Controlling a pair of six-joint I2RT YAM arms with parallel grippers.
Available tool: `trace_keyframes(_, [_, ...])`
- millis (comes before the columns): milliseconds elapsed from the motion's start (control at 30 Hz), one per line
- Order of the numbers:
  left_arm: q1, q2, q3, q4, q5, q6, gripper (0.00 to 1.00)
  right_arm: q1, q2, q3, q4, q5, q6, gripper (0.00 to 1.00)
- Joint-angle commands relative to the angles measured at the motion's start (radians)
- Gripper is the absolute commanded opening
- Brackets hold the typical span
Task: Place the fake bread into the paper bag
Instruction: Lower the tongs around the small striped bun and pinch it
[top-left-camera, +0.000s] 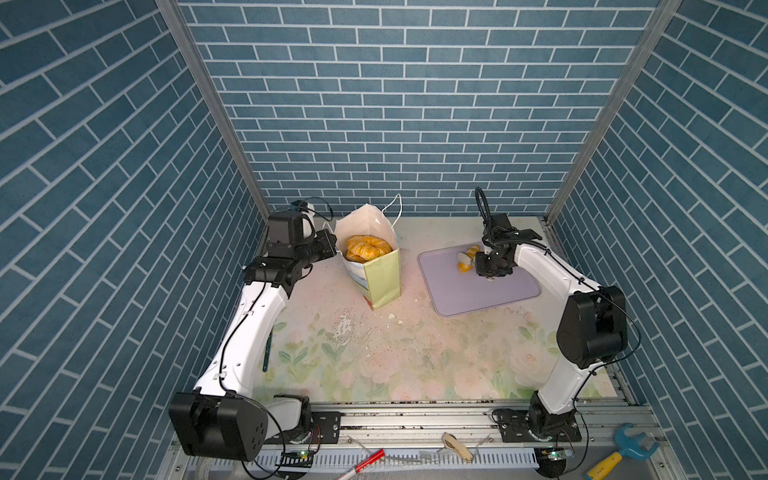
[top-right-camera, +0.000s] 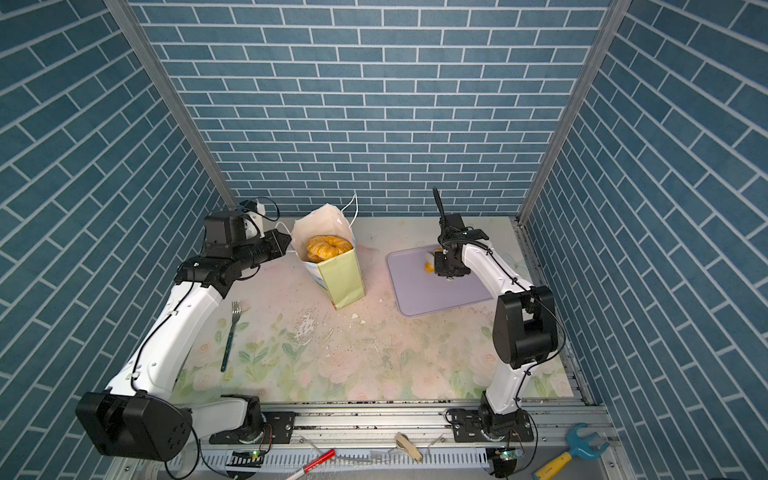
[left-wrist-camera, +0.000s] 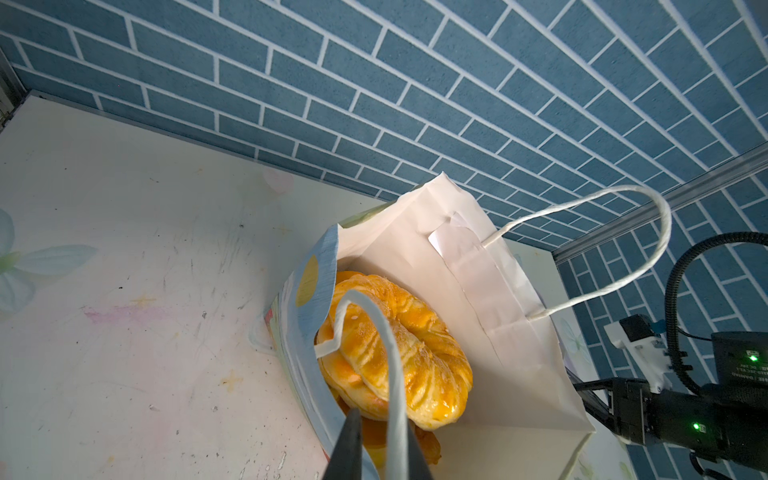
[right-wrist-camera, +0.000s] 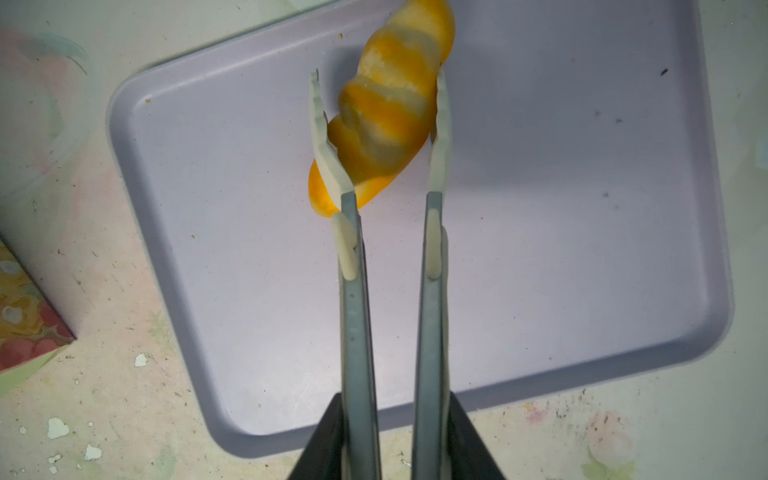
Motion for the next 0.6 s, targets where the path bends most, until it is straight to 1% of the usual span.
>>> trace_keyframes(0, [-0.006, 0.007, 0.0, 0.015, -0.001, 0.002, 0.15, -0.001, -0.052, -0.001, -0.017, 0.03, -0.054, 0.26])
trace_keyframes(167, [-0.006, 0.009, 0.005, 0.014, 0.0, 0.003, 0.15, -0.001, -0.141, -0.032, 0.0, 0.012, -0.115, 0.2])
trace_keyframes(300, [-0.006, 0.01, 0.005, 0.017, 0.004, 0.001, 0.15, 0.001, -0.22, -0.046, 0.015, -0.045, -0.17, 0.17])
trace_keyframes(367, [-0.006, 0.009, 0.005, 0.019, 0.007, 0.001, 0.15, -0.002, -0.239, -0.045, 0.003, -0.068, -0.183, 0.15])
trace_keyframes(467, [-0.008, 0.009, 0.001, 0.023, 0.011, -0.002, 0.15, -0.001, -0.231, -0.025, -0.039, -0.071, -0.191, 0.13])
trace_keyframes(567, [-0.008, 0.004, -0.001, 0.02, 0.01, -0.001, 0.15, 0.0, -0.26, -0.032, -0.027, -0.089, -0.19, 0.13])
